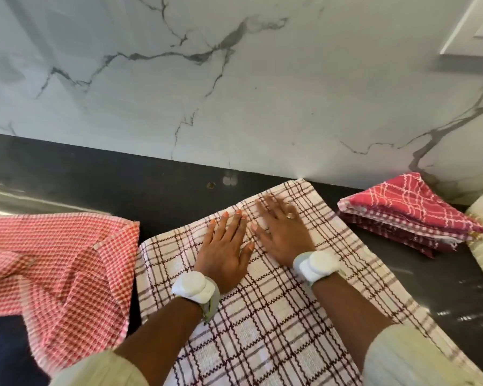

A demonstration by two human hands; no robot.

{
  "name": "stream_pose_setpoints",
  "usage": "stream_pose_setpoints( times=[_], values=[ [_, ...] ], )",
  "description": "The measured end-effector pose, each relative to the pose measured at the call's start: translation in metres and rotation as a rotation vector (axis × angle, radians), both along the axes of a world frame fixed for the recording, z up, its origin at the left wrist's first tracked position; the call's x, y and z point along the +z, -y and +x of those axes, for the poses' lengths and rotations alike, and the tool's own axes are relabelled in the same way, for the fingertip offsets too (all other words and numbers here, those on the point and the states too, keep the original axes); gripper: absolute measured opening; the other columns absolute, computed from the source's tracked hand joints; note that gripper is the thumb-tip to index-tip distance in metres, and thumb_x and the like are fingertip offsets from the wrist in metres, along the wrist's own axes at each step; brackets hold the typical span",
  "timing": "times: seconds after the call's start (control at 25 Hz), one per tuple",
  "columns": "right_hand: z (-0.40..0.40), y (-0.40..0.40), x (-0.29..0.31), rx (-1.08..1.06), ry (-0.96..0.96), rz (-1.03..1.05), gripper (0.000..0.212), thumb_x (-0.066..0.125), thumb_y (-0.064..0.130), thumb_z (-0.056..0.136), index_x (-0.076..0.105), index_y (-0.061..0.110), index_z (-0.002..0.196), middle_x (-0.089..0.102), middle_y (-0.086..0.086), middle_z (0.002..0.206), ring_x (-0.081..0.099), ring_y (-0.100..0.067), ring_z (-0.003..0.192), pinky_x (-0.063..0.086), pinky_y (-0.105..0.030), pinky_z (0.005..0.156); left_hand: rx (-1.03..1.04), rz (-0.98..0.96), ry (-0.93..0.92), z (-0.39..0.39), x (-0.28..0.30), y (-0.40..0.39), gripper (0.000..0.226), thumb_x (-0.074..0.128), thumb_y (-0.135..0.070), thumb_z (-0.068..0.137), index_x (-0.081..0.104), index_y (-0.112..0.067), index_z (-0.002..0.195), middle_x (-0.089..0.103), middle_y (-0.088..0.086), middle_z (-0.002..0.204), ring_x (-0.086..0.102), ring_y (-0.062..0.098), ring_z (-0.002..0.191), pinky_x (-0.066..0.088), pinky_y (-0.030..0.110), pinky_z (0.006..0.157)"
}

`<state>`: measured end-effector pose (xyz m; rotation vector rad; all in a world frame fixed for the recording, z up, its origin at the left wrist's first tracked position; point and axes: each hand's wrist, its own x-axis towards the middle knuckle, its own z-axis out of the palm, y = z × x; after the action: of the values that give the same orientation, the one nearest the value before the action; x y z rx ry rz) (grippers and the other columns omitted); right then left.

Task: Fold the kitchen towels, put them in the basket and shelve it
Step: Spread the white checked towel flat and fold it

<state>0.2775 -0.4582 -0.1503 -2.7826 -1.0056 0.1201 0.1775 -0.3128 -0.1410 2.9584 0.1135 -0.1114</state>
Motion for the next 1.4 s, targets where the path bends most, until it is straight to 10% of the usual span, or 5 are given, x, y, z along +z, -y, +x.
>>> stream_pose_setpoints(
  times=[0.36, 0.72, 0.88, 1.12, 1.4],
  values=[
    [-0.055, -0.022, 0.013, -0.088, 0.027, 0.155, 0.058, 0.034, 0.041, 0.1, 0.018, 0.023, 0.153, 0.005, -0.009, 0.161, 0.002, -0.032, 0.148, 0.006, -0.045, 0.119, 0.117, -0.08, 0.032, -0.067, -0.001, -0.018, 0.069, -0.004, -0.058, 0.093, -0.001, -0.026, 0.154, -0.013, -0.008, 0.159, -0.02, 0.013, 0.145, -0.01, 0.036, 0.12],
    [-0.089, -0.004, 0.006, -0.255, 0.007, 0.056, 0.075, 0.015, 0.063, 0.093, 0.008, 0.02, 0.154, -0.002, -0.011, 0.161, -0.01, -0.032, 0.147, -0.002, -0.048, 0.119, 0.332, -0.032, 0.063, -0.099, 0.012, -0.042, 0.073, -0.003, -0.062, 0.091, -0.003, -0.025, 0.154, -0.014, -0.004, 0.16, -0.022, 0.018, 0.145, -0.014, 0.039, 0.118],
    [-0.122, -0.003, 0.01, -0.258, -0.03, 0.142, 0.061, 0.017, 0.053, 0.099, 0.011, 0.026, 0.153, -0.003, -0.006, 0.161, -0.009, -0.027, 0.148, -0.005, -0.044, 0.119, 0.131, -0.335, 0.158, -0.051, 0.021, 0.01, 0.052, 0.02, -0.044, 0.104, 0.007, -0.035, 0.153, -0.008, -0.011, 0.159, -0.015, 0.013, 0.147, -0.007, 0.038, 0.12],
    [-0.123, 0.104, -0.004, -0.443, -0.003, 0.016, 0.073, 0.014, 0.068, 0.094, 0.005, 0.029, 0.154, -0.003, -0.004, 0.162, -0.008, -0.024, 0.149, -0.006, -0.043, 0.119, 0.17, -0.013, -0.011, -0.038, -0.01, 0.023, 0.073, 0.002, -0.075, 0.089, -0.009, -0.039, 0.151, -0.018, -0.006, 0.157, -0.017, 0.024, 0.146, -0.013, 0.048, 0.116],
    [-0.135, 0.162, 0.012, -0.685, -0.051, 0.055, 0.079, 0.004, 0.068, 0.09, 0.004, 0.022, 0.155, -0.007, -0.008, 0.161, -0.011, -0.027, 0.148, -0.007, -0.045, 0.12, 0.076, -0.045, 0.057, -0.04, 0.01, 0.051, 0.063, 0.008, -0.062, 0.096, -0.005, -0.035, 0.152, -0.018, -0.003, 0.159, -0.021, 0.024, 0.145, -0.012, 0.05, 0.118]
  ],
)
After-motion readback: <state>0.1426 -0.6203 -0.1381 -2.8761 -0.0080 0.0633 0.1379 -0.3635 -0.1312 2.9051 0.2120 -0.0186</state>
